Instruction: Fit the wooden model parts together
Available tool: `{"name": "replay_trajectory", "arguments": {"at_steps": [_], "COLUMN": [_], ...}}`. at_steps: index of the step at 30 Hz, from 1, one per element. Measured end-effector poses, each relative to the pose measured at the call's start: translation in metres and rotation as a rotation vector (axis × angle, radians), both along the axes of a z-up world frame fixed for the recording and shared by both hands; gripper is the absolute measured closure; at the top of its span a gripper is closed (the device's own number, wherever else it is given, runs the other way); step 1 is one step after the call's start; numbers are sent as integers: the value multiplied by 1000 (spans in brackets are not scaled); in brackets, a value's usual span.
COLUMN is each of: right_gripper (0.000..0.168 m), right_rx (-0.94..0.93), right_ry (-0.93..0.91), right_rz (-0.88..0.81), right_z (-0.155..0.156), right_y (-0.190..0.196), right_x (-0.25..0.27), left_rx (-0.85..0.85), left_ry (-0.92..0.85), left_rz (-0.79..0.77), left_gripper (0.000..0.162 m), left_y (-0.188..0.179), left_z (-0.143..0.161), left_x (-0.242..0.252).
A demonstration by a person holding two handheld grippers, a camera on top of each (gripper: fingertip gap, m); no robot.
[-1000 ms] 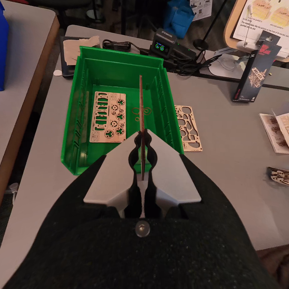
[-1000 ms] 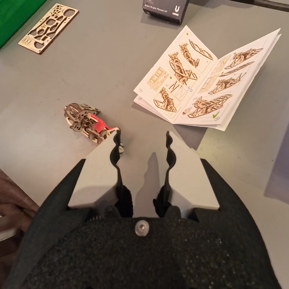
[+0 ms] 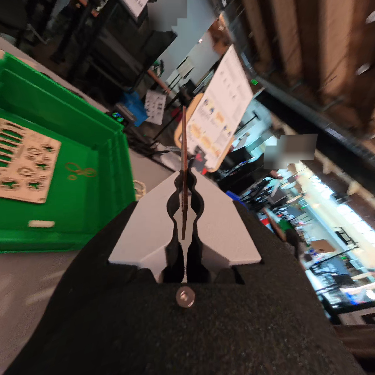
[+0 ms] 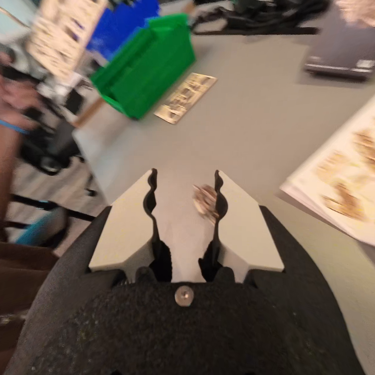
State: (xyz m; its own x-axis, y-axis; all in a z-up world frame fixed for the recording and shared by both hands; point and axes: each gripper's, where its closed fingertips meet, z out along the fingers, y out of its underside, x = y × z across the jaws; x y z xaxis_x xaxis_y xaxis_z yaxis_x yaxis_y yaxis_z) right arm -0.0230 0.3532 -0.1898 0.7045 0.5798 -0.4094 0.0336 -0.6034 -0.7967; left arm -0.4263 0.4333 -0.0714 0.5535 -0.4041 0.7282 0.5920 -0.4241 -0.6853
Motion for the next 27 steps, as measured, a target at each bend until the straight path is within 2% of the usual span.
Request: {"name": "replay_trajectory", "arguments": {"at_steps": [3, 6, 9, 12, 14, 15, 16, 18, 20, 22, 25, 27], "right_gripper": [112, 112, 115, 119, 128, 138, 163, 166, 167, 167, 167, 166], "right_rx": [-46, -116, -176, -193, -191, -190, -185, -182, -176, -146, -120, -127], "right_ry": [257, 484, 653, 761, 792, 803, 817, 815, 748, 630, 472, 429], "right_rz": [154, 272, 332, 330, 308, 290, 273, 220, 164, 79, -26, -46], "right_z": [26, 51, 72, 87, 91, 91, 91, 87, 78, 66, 53, 50], "right_y": [-4, -3, 4, 14, 19, 22, 24, 29, 35, 42, 51, 52], "right_x": [-68, -115, -137, -135, -126, -120, -113, -98, -89, -79, -70, -71], "left_rx": [51, 71, 62, 28, 1, -18, -34, -56, -69, -76, -8, 76], "left_ry": [-167, -328, -418, -439, -457, -462, -464, -445, -356, -148, 262, 562], "left_rz": [-60, -164, -261, -354, -411, -429, -444, -479, -476, -414, -322, -262], "left_gripper": [162, 162, 162, 162, 162, 162, 162, 162, 162, 160, 115, 83], "left_y": [-14, -24, -32, -38, -42, -43, -44, -45, -43, -34, -27, -26], "left_z": [16, 23, 22, 13, 4, -2, -8, -20, -38, -63, -85, -92], "left_x": [35, 84, 136, 184, 209, 219, 228, 243, 253, 259, 264, 271]}}
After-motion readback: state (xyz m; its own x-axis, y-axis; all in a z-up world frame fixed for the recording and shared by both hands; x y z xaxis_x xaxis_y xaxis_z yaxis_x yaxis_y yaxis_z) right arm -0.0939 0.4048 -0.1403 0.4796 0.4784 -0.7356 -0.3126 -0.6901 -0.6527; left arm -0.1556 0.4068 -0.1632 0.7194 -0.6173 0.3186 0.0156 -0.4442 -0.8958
